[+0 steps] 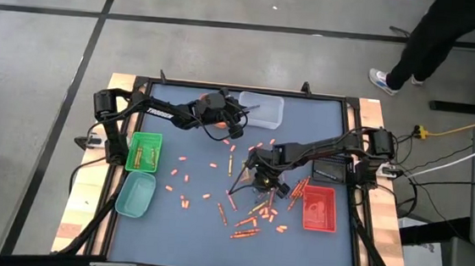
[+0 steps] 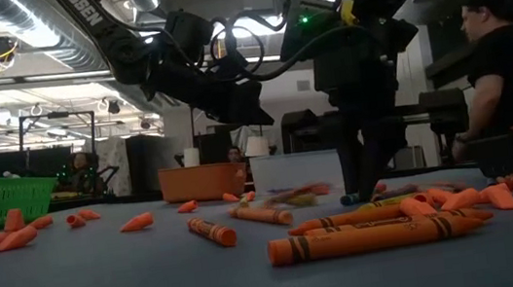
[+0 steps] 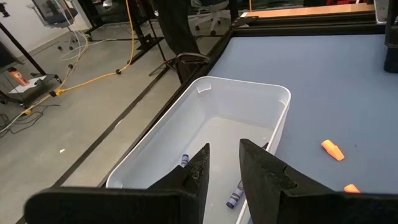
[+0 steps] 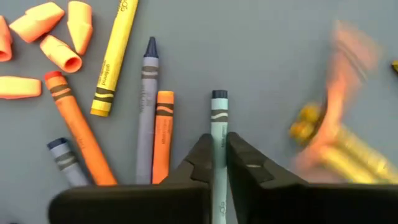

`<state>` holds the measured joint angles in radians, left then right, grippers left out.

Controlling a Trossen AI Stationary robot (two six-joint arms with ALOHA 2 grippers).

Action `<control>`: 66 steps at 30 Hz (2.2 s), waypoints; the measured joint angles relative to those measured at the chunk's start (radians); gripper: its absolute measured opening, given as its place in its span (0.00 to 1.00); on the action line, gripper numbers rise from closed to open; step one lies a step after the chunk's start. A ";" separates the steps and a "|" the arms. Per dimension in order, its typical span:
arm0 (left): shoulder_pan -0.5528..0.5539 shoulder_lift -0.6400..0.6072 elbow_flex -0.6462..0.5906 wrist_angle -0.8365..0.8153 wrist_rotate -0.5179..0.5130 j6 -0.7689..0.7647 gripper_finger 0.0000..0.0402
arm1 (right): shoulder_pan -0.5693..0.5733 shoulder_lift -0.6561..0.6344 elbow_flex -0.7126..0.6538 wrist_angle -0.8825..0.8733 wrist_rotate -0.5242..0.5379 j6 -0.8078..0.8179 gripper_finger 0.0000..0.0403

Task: Sort crayons
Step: Put the light blue crayon into the black bin

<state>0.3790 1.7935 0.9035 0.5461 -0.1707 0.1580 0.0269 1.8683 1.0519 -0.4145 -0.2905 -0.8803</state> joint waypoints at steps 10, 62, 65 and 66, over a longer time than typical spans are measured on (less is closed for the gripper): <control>0.000 0.000 0.000 0.000 0.000 0.000 0.18 | 0.000 0.002 0.013 -0.015 0.007 0.017 0.07; -0.002 0.000 -0.001 -0.038 0.001 -0.001 0.18 | -0.030 -0.762 -0.194 -0.668 0.393 0.769 0.04; -0.002 0.000 -0.001 -0.038 0.001 -0.001 0.18 | -0.030 -0.812 -0.233 -0.684 0.442 0.872 0.04; -0.002 0.000 -0.001 -0.038 0.001 -0.001 0.18 | -0.030 -0.824 -0.244 -0.696 0.451 0.901 0.04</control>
<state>0.3767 1.7935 0.9024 0.5078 -0.1699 0.1574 -0.0028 1.0445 0.8078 -1.1104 0.1601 0.0208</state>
